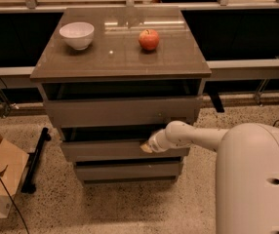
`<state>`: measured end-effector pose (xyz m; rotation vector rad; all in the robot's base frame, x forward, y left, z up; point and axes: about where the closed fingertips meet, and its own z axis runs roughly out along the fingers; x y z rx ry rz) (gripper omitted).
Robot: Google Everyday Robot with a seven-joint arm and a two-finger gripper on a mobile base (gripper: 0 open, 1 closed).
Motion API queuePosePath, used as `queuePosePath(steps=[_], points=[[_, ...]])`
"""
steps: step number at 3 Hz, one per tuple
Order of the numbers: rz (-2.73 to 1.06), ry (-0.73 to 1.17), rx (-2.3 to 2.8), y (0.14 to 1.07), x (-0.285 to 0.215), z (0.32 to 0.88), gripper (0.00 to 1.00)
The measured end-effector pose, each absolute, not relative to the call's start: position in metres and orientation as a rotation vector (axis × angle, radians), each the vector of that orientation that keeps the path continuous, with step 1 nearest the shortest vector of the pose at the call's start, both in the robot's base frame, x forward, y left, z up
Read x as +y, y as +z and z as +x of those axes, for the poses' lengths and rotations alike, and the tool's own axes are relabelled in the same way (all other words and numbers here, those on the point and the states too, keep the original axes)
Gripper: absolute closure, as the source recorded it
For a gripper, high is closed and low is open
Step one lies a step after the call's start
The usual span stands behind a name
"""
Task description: Open middle drawer
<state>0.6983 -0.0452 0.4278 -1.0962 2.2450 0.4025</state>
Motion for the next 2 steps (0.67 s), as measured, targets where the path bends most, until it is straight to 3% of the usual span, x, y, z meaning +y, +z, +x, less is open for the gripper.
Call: queuePosePath(steps=[1, 2], points=[[-1.096, 0.402, 2.245, 0.4278, -0.0452, 0.6983, 0.18], [-1.096, 0.402, 2.245, 0.428, -0.0452, 0.6983, 0.0]])
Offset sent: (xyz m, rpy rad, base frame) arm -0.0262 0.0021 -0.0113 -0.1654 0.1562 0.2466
